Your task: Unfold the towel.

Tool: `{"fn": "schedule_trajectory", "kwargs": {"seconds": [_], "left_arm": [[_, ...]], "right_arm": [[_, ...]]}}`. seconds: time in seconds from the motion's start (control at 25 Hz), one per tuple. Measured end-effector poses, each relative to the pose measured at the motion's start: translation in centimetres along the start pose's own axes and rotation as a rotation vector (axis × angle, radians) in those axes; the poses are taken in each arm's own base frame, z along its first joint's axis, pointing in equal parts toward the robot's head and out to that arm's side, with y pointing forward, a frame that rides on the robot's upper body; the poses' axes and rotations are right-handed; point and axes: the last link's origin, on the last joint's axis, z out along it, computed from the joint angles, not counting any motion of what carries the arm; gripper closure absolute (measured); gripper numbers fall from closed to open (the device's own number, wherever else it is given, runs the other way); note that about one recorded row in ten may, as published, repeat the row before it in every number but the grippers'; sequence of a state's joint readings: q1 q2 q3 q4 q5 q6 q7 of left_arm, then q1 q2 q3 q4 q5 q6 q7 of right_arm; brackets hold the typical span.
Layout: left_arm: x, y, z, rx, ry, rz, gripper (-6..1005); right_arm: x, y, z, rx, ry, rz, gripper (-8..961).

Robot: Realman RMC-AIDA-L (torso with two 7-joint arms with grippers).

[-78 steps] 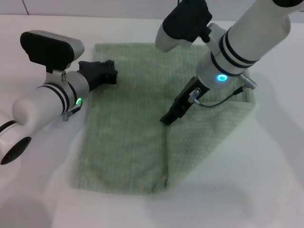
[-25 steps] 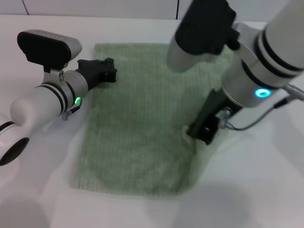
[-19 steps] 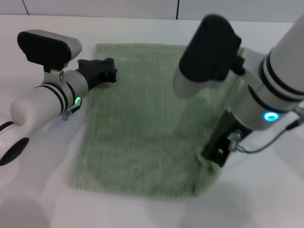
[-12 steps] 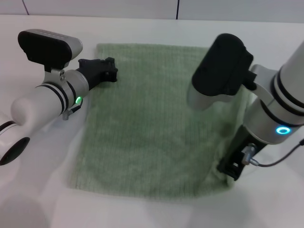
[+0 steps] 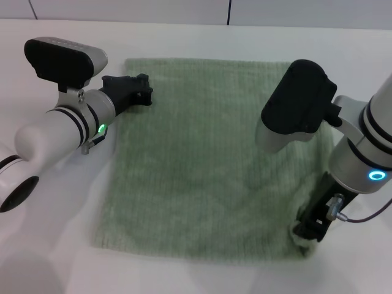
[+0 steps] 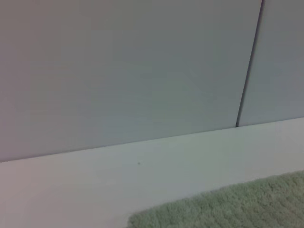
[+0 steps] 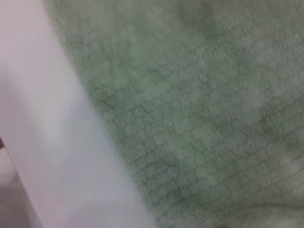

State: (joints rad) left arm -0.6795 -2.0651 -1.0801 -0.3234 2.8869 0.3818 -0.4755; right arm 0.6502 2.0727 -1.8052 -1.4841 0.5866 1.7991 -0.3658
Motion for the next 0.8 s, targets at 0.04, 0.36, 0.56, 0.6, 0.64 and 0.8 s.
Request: {"fn": "schedule_trajectory", "kwargs": {"seconds": [0.04, 0.36, 0.56, 0.6, 0.64, 0.8], "left_arm": [[0.0, 0.0, 0.0, 0.000, 0.000, 0.000, 984], [0.1, 0.0, 0.0, 0.001, 0.002, -0.002, 984], [0.1, -0.1, 0.0, 0.001, 0.005, -0.001, 983], [0.1, -0.1, 0.0, 0.001, 0.006, -0.001, 983], [0.1, -0.1, 0.0, 0.000, 0.007, -0.001, 983], [0.3, -0.1, -0.2, -0.010, 0.037, -0.011, 983]], "right_arm": [[-0.1, 0.1, -0.1, -0.004, -0.007, -0.006, 846], [-0.7, -0.3, -1.4, 0.024, -0.054, -0.019, 652], [-1.6, -1.8, -3.5, 0.165, -0.184, -0.023, 559], [-2.1, -2.4, -4.0, 0.209, -0.233, -0.021, 560], [-2.6, -3.0, -4.2, 0.256, -0.292, -0.019, 562], [-3.9, -5.7, -4.4, 0.405, -0.526, -0.004, 565]]}}
